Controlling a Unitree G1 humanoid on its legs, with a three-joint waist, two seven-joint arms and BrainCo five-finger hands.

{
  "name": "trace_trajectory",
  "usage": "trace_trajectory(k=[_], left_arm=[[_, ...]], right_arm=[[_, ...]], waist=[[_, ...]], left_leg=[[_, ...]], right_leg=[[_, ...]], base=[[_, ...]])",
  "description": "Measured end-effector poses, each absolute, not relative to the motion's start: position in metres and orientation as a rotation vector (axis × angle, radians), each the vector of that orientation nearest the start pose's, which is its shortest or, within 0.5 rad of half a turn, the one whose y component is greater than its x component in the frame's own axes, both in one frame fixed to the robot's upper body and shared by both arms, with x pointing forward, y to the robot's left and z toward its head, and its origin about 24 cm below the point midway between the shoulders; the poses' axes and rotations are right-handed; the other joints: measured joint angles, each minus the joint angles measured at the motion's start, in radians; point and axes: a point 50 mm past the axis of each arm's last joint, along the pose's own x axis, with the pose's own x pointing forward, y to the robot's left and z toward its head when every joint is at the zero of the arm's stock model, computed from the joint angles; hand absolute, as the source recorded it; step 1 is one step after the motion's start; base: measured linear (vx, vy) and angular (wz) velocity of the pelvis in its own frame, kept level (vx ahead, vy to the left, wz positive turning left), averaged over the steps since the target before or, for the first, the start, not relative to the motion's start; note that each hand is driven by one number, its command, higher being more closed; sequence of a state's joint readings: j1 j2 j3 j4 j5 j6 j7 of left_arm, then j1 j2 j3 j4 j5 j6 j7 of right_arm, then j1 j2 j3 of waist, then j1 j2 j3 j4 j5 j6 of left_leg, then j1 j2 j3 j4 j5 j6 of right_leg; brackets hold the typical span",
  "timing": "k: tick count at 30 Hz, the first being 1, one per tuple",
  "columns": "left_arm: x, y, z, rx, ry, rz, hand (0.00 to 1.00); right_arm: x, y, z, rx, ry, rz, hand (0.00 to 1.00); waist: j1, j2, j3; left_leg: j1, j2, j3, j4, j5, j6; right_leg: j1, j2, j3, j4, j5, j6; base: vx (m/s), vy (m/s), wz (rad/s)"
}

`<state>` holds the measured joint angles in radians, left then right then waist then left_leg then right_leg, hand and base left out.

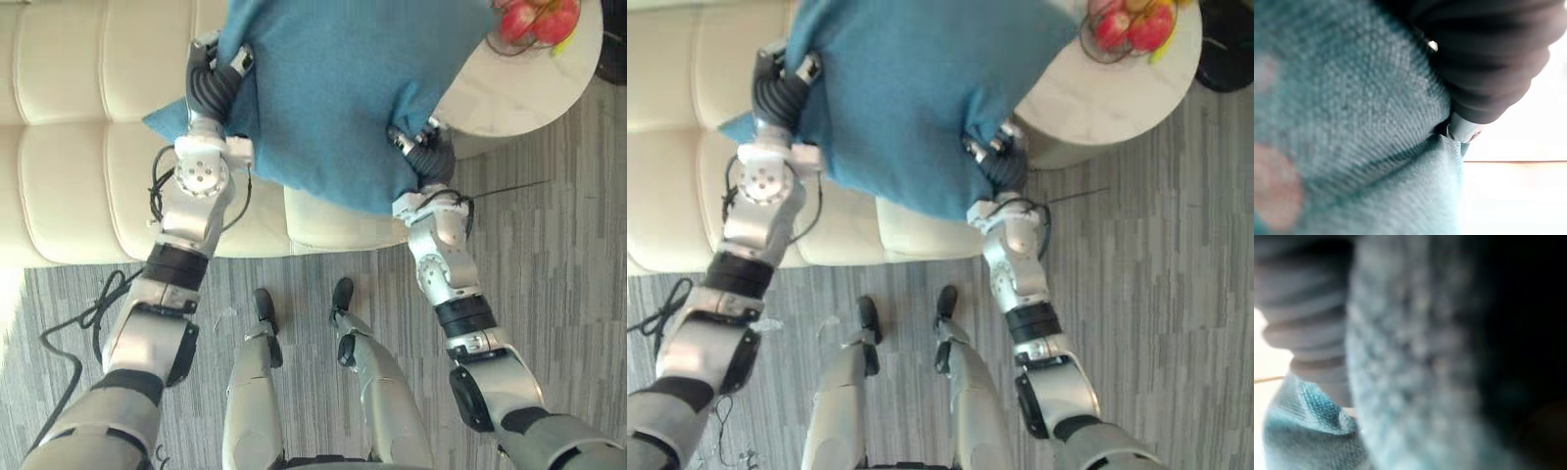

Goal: Pick up cushions and gather them together orderly.

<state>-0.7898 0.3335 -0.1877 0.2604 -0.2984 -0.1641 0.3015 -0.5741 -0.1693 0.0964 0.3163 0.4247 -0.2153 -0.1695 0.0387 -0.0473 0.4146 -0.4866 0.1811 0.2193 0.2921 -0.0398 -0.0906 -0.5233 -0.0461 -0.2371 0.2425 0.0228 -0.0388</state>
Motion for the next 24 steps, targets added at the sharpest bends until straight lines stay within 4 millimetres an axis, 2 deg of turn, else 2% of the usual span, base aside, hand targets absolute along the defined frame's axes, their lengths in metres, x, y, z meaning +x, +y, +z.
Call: trace_trajectory(k=[4,5,6,7,8,9,10,12,14,19,21,24], left_arm=[[0.332,0.127,0.205,-0.086,-0.607,-0.028,1.0],[0.319,0.126,0.186,-0.134,-0.579,-0.025,1.0],[0.316,0.126,0.181,-0.146,-0.571,-0.023,1.0],[0.301,0.127,0.164,-0.189,-0.542,-0.006,1.0],[0.296,0.128,0.158,-0.201,-0.528,0.001,1.0],[0.285,0.132,0.139,-0.222,-0.479,0.028,1.0],[0.281,0.133,0.134,-0.227,-0.467,0.035,1.0],[0.264,0.14,0.111,-0.25,-0.393,0.078,1.0],[0.242,0.147,0.088,-0.267,-0.315,0.137,1.0],[0.224,0.153,0.076,-0.277,-0.266,0.175,1.0],[0.212,0.156,0.072,-0.283,-0.256,0.197,1.0],[0.205,0.158,0.068,-0.282,-0.236,0.207,1.0]], right_arm=[[0.323,-0.14,0.13,0.258,-0.366,0.014,1.0],[0.313,-0.141,0.122,0.246,-0.359,0.008,1.0],[0.311,-0.141,0.121,0.241,-0.358,0.006,1.0],[0.301,-0.14,0.115,0.233,-0.354,0.003,1.0],[0.298,-0.139,0.113,0.224,-0.35,0.005,1.0],[0.291,-0.135,0.103,0.203,-0.325,0.015,1.0],[0.288,-0.135,0.101,0.193,-0.32,0.017,1.0],[0.278,-0.13,0.092,0.165,-0.296,0.036,1.0],[0.268,-0.123,0.084,0.104,-0.278,0.062,1.0],[0.26,-0.116,0.075,0.064,-0.257,0.093,1.0],[0.25,-0.109,0.078,0.044,-0.279,0.121,1.0],[0.247,-0.108,0.078,0.038,-0.288,0.138,1.0]], waist=[[-0.001,0.001,-0.003],[-0.003,0.002,-0.004],[-0.003,0.002,-0.005],[-0.004,0.003,-0.021],[-0.006,0.004,-0.033],[-0.008,0.007,-0.088],[-0.008,0.006,-0.103],[-0.011,0.022,-0.137],[-0.014,0.044,-0.206],[-0.014,0.053,-0.255],[-0.013,0.053,-0.28],[-0.002,0.056,-0.298]], left_leg=[[0.069,-0.014,-0.012,-0.016,-0.001,-0.001],[0.112,-0.021,-0.012,-0.033,-0.001,-0.001],[0.124,-0.024,-0.011,-0.037,-0.001,-0.001],[0.163,-0.037,-0.011,-0.062,-0.001,-0.001],[0.171,-0.038,-0.01,-0.071,-0.001,-0.001],[0.182,-0.044,-0.01,-0.098,0.003,-0.005],[0.188,-0.047,-0.01,-0.108,0.006,-0.005],[0.266,-0.054,-0.014,-0.157,0.019,-0.01],[0.333,-0.062,-0.022,-0.201,0.02,-0.009],[0.416,-0.071,-0.046,-0.24,0.02,-0.008],[0.437,-0.073,-0.068,-0.244,0.02,-0.008],[0.446,-0.084,-0.095,-0.23,0.013,-0.002]], right_leg=[[0.062,-0.014,-0.014,0.016,-0.027,0.003],[0.098,-0.02,-0.016,0.019,-0.036,0.005],[0.108,-0.022,-0.016,0.02,-0.04,0.004],[0.135,-0.026,-0.015,0.022,-0.05,0.009],[0.141,-0.027,-0.015,0.018,-0.051,0.01],[0.144,-0.027,-0.015,0.007,-0.053,0.012],[0.147,-0.027,-0.015,0.003,-0.053,0.012],[0.221,-0.025,-0.022,-0.03,-0.054,0.014],[0.291,-0.024,-0.031,-0.065,-0.057,0.02],[0.393,-0.024,-0.054,-0.119,-0.057,0.028],[0.438,-0.024,-0.067,-0.151,-0.052,0.035],[0.48,-0.028,-0.091,-0.177,-0.046,0.043]], base=[[0.03,0.001,0.17],[0.03,0.005,0.07],[0.03,0.021,0.07],[0.02,0.022,0.04],[0.03,0.024,0.03],[0.06,0.012,0.01],[0.13,0.017,0.05],[0.16,0.028,0.1],[0.15,0.042,0.13],[0.07,0.034,0.18],[0.06,0.026,0.23],[0.01,0.037,0.25]])
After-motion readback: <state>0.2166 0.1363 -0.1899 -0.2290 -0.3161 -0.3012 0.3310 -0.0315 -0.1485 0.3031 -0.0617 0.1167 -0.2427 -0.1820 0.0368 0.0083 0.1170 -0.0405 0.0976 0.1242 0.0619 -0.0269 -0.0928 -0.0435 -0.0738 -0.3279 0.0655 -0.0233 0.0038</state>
